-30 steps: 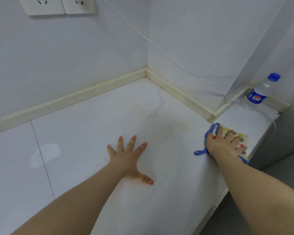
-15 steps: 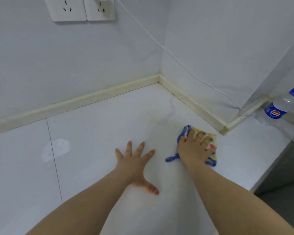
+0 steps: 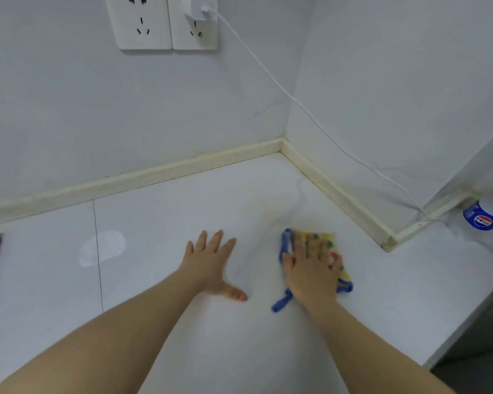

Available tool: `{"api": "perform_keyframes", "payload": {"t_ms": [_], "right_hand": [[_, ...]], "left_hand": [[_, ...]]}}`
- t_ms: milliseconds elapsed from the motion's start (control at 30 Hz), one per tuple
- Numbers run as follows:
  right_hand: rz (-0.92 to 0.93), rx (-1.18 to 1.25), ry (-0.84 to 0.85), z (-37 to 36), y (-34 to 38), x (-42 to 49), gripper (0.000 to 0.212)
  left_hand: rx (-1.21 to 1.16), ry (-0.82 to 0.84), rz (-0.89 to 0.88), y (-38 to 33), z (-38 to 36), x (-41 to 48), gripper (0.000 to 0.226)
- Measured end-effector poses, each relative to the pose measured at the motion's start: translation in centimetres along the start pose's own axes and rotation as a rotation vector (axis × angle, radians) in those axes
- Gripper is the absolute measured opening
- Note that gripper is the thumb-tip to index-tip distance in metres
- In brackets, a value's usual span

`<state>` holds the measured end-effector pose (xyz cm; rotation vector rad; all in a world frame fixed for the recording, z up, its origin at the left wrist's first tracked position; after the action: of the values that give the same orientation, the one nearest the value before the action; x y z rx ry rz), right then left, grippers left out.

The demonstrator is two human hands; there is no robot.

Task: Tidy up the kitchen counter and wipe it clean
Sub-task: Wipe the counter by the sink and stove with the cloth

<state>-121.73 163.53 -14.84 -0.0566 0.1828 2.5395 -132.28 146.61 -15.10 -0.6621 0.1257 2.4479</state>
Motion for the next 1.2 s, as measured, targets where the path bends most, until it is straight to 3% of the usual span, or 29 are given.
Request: {"api": "perform_keyframes", "payload": {"t_ms": [67, 133, 167, 233, 300, 367, 433, 500, 533, 667, 733, 833, 900, 967, 1033, 1133, 1200], "right_hand": [[0.142, -0.036, 0.071, -0.3, 0.2, -0.3, 0.059], [0.137, -0.085, 0.073, -0.1, -2.2, 0.8, 0.075], [0.067, -0.077, 0.075, 0.1, -3.7, 1.4, 0.078], [-0.152, 0.031, 0.050, 0.6, -5.7, 2.3, 0.063], [-0.241, 0.104, 0.031, 0.9, -4.1, 2.6, 0.057], [-0.117, 0.084, 0.057, 0.1, -0.3, 2.1, 0.057], [0.173, -0.020, 0.045, -0.8, 2.6, 1.4, 0.065], [0.301, -0.075, -0.020, 0.0, 2.1, 2.2, 0.074], [0.279, -0.098, -0.022, 0.3, 1.1, 3.1, 0.074], [-0.126, 0.016, 0.052, 0.5, -3.1, 5.4, 0.055], [-0.174, 0.045, 0.062, 0.4, -1.1, 5.6, 0.056], [0.096, 0.029, 0.118, -0.7, 4.9, 5.3, 0.057], [0.364, -0.055, 0.138, -1.1, 7.4, 4.5, 0.072], [0.462, -0.131, 0.134, -1.3, 6.6, 5.3, 0.089], [0.309, -0.115, 0.073, -0.7, 3.5, 7.1, 0.085], [-0.060, 0.019, 0.081, 0.3, 0.5, 8.7, 0.056], [-0.063, 0.042, 0.118, 0.1, 2.6, 8.1, 0.056]], "left_hand": [[-0.007, 0.025, 0.027, 0.3, 0.6, 0.8, 0.126], [0.010, 0.031, 0.086, 0.8, 0.6, 0.7, 0.128], [0.017, 0.023, 0.138, 1.2, 0.5, 0.5, 0.128], [0.002, 0.007, 0.217, 2.1, 0.2, 0.3, 0.124], [-0.023, 0.016, 0.221, 2.4, 0.0, 0.2, 0.122], [-0.021, 0.047, 0.204, 2.3, 0.2, 0.4, 0.122], [-0.018, 0.077, 0.182, 2.6, 0.7, 0.6, 0.122], [-0.001, 0.074, 0.155, 2.9, 1.4, 0.5, 0.122], [0.006, 0.062, 0.153, 3.2, 1.6, 0.4, 0.122], [-0.001, 0.034, 0.229, 4.0, 0.7, 0.3, 0.128], [-0.016, 0.073, 0.234, 4.1, 0.9, 0.6, 0.128], [-0.051, 0.134, 0.185, 4.2, 2.1, 1.5, 0.127], [-0.031, 0.134, 0.167, 4.4, 2.4, 1.9, 0.127], [-0.021, 0.126, 0.174, 4.7, 2.2, 2.3, 0.129], [-0.018, 0.121, 0.185, 4.7, 2.0, 2.3, 0.131], [-0.032, 0.116, 0.220, 4.8, 2.0, 2.4, 0.133], [-0.052, 0.130, 0.221, 4.8, 2.4, 2.7, 0.131]]}}
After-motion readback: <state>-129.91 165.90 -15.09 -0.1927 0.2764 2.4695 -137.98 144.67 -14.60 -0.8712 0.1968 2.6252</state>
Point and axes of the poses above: each hand's wrist, its own x-axis towards the middle knuckle, its own z-axis out of the back of the hand, y = z × x, the point moved 6 cm from there along x, towards the middle knuckle, and after that the axes turned 8 degrees about z, right-handed, at the moved point
